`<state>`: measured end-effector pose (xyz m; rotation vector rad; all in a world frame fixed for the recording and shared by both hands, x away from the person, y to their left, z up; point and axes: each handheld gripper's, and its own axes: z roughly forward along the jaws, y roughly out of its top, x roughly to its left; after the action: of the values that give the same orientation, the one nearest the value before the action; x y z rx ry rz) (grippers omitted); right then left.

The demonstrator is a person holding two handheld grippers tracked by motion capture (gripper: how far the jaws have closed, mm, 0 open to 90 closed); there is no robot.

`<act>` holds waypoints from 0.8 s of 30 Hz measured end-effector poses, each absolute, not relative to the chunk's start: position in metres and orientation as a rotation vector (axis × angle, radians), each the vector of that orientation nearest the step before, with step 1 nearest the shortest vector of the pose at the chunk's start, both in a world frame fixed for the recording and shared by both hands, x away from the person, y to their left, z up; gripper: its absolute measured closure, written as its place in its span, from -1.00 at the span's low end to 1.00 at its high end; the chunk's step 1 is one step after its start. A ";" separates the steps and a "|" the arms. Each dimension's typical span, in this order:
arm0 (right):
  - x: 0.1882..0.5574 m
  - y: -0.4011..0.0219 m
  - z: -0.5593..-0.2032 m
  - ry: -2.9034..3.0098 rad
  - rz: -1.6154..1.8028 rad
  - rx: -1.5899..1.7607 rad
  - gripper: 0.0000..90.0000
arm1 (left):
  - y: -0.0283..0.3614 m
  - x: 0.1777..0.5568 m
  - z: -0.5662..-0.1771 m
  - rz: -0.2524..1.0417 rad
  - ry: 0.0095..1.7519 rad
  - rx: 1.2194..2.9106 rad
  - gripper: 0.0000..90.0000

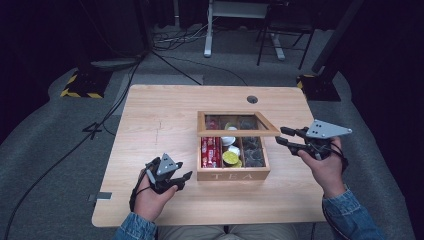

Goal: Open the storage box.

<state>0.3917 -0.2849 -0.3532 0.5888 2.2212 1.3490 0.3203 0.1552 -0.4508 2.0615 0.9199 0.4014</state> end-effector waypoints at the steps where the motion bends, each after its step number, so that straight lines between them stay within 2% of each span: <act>1: 0.394 -0.285 -0.352 2.218 1.353 0.580 0.32 | 0.156 0.319 -0.452 0.399 0.930 2.057 0.14; 12: 0.417 -0.279 -0.334 2.193 1.420 0.526 0.31 | 0.180 0.304 -0.455 0.425 1.028 2.027 0.13; 24: 0.443 -0.275 -0.320 2.145 1.485 0.536 0.27 | 0.201 0.304 -0.458 0.461 1.097 2.003 0.07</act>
<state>0.4433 -0.2747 -0.3200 0.5357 2.1453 1.4846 0.3042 0.2008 -0.4580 2.0032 1.0965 0.4614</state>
